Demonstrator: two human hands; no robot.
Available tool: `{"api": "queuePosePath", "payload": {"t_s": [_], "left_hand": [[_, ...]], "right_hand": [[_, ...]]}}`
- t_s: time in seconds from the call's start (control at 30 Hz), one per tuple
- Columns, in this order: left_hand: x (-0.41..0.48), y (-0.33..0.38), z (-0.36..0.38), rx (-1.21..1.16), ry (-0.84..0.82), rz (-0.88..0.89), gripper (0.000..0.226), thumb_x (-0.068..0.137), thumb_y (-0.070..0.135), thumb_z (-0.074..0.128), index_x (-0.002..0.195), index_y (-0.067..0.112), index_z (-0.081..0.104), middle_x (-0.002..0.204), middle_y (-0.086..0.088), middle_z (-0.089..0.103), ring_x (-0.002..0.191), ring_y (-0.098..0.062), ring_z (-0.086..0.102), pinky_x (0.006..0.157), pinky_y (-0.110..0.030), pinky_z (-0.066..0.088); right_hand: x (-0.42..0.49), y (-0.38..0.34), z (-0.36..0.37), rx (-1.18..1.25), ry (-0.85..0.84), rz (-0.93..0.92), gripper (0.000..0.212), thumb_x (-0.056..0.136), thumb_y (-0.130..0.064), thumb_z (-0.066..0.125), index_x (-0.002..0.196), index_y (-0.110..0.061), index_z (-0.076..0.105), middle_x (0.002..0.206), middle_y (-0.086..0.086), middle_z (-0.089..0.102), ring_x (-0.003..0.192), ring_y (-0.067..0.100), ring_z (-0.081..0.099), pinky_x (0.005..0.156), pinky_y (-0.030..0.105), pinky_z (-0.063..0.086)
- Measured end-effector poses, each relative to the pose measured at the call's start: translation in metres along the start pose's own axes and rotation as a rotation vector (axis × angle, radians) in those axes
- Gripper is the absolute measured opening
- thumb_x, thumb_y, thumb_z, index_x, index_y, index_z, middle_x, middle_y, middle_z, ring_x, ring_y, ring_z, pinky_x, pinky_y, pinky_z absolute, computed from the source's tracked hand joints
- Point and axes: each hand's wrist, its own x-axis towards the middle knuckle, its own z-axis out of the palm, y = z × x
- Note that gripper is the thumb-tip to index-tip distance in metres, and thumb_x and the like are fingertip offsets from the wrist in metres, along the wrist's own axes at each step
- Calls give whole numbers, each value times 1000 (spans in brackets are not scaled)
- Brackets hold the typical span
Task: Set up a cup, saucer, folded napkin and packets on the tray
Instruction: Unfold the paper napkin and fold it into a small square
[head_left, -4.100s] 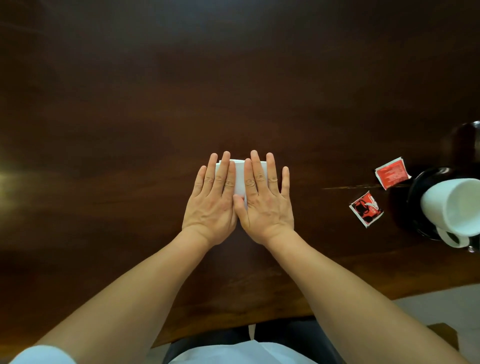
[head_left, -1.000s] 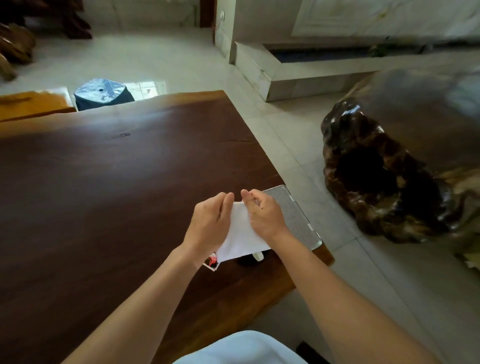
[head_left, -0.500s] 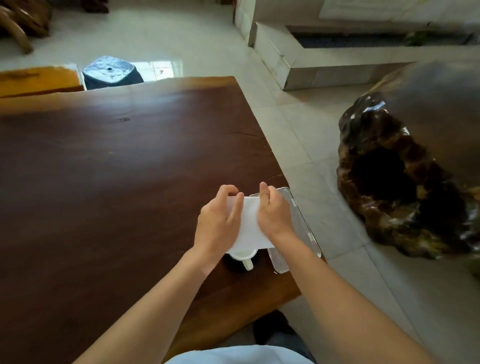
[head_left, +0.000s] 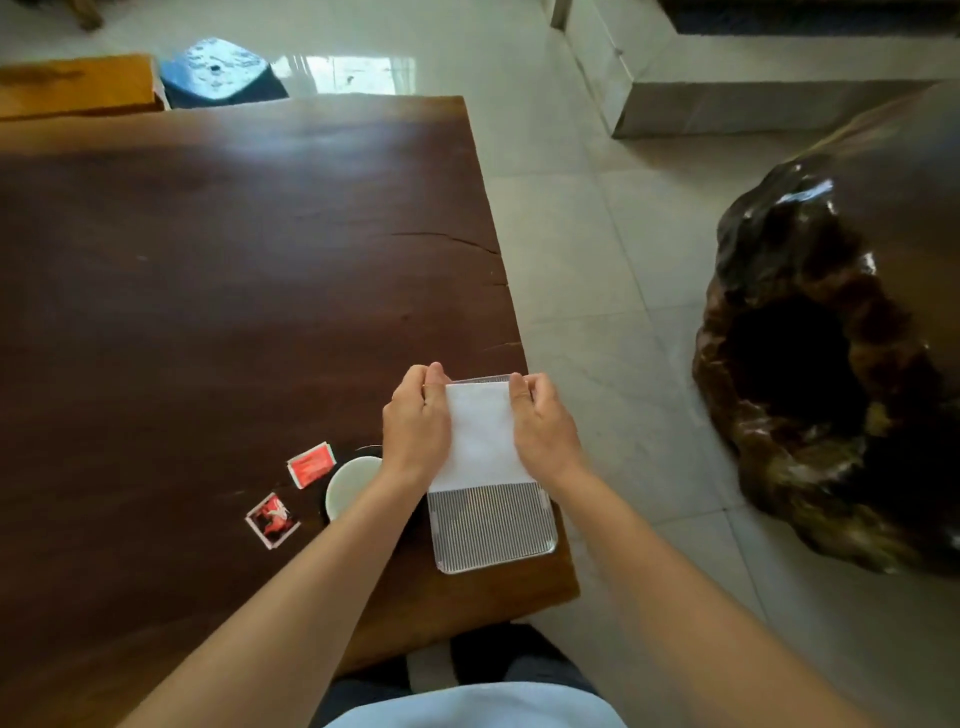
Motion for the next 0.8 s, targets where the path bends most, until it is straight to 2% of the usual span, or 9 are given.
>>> {"api": "queuePosePath", "payload": {"t_s": [0.07,0.1,0.17,0.23,0.37,0.47,0.6,0.7,0.8], "left_hand": [[1,-5,15,53,-25,-1,40,107,30,39,73,14,49,65,4,54,62,-13,48,57,-34,27],[1,-8,21,100,-25,20,41,107,31,40,69,19,42,63,4,50,59,-14,46,57,-37,22],[2,-15,28,176,-9,51,38,107,31,42,70,23,39,62,6,48,55,-12,45,52,-36,23],[7,-24,32,183,25,43,31,107,29,44,77,21,44,61,9,49,54,-10,47,48,-29,26],[21,-47,45,139,56,-32,23,107,27,43,86,17,47,63,7,52,57,-15,50,52,-38,26],[35,-66,62,117,46,-51,22,108,26,40,90,15,47,67,0,56,60,-22,54,52,-40,37],[58,-94,84,148,56,-92,23,108,28,40,92,14,48,68,-1,53,63,-31,54,54,-38,35],[76,-106,97,166,35,-80,24,108,32,39,93,17,50,73,-1,56,67,-29,55,56,-39,40],[89,-114,106,219,-3,-96,18,107,26,42,102,15,56,90,-3,61,81,-24,59,66,-36,43]], "right_hand": [[9,13,3,-17,54,11,25,106,-35,39,98,-13,47,86,1,56,82,24,53,62,30,26],[14,19,7,-32,63,11,22,106,-33,40,96,-14,46,84,1,56,80,26,53,60,31,24],[21,28,15,-83,66,-17,18,105,-29,43,93,-16,46,77,-1,54,74,26,50,57,31,20],[28,33,22,-119,65,-64,15,105,-26,44,92,-17,46,72,-2,51,67,25,47,55,32,17],[51,46,38,-185,38,-140,19,105,-26,41,99,-11,51,69,2,52,59,26,45,54,31,18],[71,65,51,-217,19,-125,18,105,-28,40,99,-14,50,68,3,52,59,28,45,55,32,25],[102,90,71,-246,-38,-36,20,105,-31,39,97,-16,49,63,-8,47,56,23,44,56,33,26],[126,104,78,-256,-58,24,20,106,-33,38,94,-20,47,68,-6,51,59,18,47,57,33,24],[142,110,78,-251,-88,84,22,106,-31,39,105,-14,53,84,4,59,77,30,57,62,33,31]]}}
